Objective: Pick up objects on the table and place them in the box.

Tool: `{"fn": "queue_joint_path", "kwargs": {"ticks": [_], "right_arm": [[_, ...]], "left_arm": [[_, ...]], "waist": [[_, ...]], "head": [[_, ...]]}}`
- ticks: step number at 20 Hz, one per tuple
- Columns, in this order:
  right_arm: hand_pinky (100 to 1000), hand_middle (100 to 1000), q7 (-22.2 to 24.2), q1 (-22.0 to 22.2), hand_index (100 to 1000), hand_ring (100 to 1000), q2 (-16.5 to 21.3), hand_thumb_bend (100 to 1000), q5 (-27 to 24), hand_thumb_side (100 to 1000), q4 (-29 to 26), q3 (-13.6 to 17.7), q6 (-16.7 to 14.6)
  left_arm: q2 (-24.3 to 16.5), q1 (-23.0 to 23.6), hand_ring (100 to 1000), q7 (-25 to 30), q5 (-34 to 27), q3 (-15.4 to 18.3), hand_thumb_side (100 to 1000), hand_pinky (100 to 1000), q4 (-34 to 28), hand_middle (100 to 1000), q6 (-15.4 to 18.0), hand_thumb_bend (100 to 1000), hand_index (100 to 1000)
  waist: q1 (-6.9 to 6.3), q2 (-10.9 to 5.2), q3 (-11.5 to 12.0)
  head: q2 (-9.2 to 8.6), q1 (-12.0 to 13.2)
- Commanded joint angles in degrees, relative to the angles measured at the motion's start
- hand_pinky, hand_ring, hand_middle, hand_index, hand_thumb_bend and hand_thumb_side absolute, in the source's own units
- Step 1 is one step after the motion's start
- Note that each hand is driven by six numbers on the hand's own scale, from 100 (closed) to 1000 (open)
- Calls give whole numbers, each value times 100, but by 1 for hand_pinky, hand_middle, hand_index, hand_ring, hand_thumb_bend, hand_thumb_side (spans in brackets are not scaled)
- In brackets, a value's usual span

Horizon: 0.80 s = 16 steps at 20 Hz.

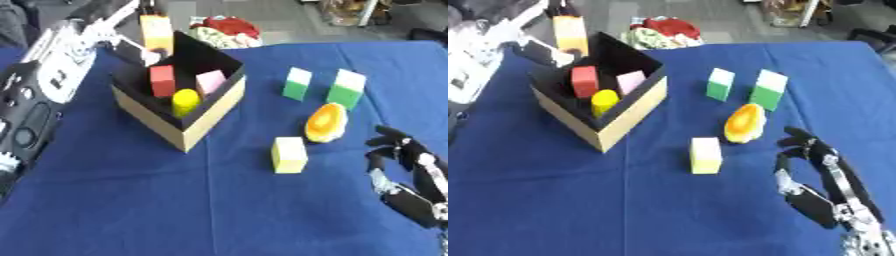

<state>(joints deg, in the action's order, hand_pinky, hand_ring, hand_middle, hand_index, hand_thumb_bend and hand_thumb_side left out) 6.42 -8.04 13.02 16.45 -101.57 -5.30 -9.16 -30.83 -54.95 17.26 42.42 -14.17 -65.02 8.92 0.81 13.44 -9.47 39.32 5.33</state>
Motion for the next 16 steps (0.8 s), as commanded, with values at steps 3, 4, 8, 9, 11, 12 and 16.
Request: {"fn": "queue_joint_path", "kwargs": {"ticks": [3, 4, 8, 9, 11, 12, 16], "right_arm": [[819, 704, 7, -26, 902, 667, 83, 100, -7, 227, -37, 31, -19], [819, 704, 5, -18, 902, 667, 85, 100, -5, 228, -33, 35, -19], [819, 705, -20, 1, 903, 668, 148, 100, 29, 226, -25, 76, -14], [820, 707, -25, -15, 905, 669, 191, 100, 49, 225, -26, 87, -10], [820, 708, -34, -79, 906, 670, 303, 100, 99, 217, -32, 109, 1], [820, 709, -35, -132, 907, 671, 374, 100, 127, 219, -36, 116, 9], [823, 717, 79, -503, 913, 678, 807, 100, 274, 200, -14, 35, 20]], "left_arm": [[-31, 18, 833, 567, 488, -85, 467, 868, 85, 854, 335, 861, 939], [-66, 71, 845, 574, 532, -58, 496, 880, -22, 868, 367, 878, 945], [-366, 398, 859, 462, -96, 166, 563, 897, -840, 891, 339, 851, 947], [-489, 511, 855, 436, -359, 215, 565, 895, -1126, 888, 292, 835, 943], [-747, 767, 845, 392, -871, 316, 571, 886, -1705, 879, 162, 811, 935], [-861, 899, 840, 352, -1091, 373, 573, 882, -1961, 875, 91, 797, 931], [-1197, 1670, 760, -89, -2099, 722, 545, 842, -2969, 784, -352, 733, 890]], "waist": [[-20, -209, 38], [-26, -221, 53], [-77, -293, 152], [-95, -321, 188], [-123, -382, 264], [-136, -407, 304], [-183, -535, 495]], "head": [[99, -173], [122, -191], [251, -257], [301, -267], [400, -294], [437, -312], [477, -419]]}}
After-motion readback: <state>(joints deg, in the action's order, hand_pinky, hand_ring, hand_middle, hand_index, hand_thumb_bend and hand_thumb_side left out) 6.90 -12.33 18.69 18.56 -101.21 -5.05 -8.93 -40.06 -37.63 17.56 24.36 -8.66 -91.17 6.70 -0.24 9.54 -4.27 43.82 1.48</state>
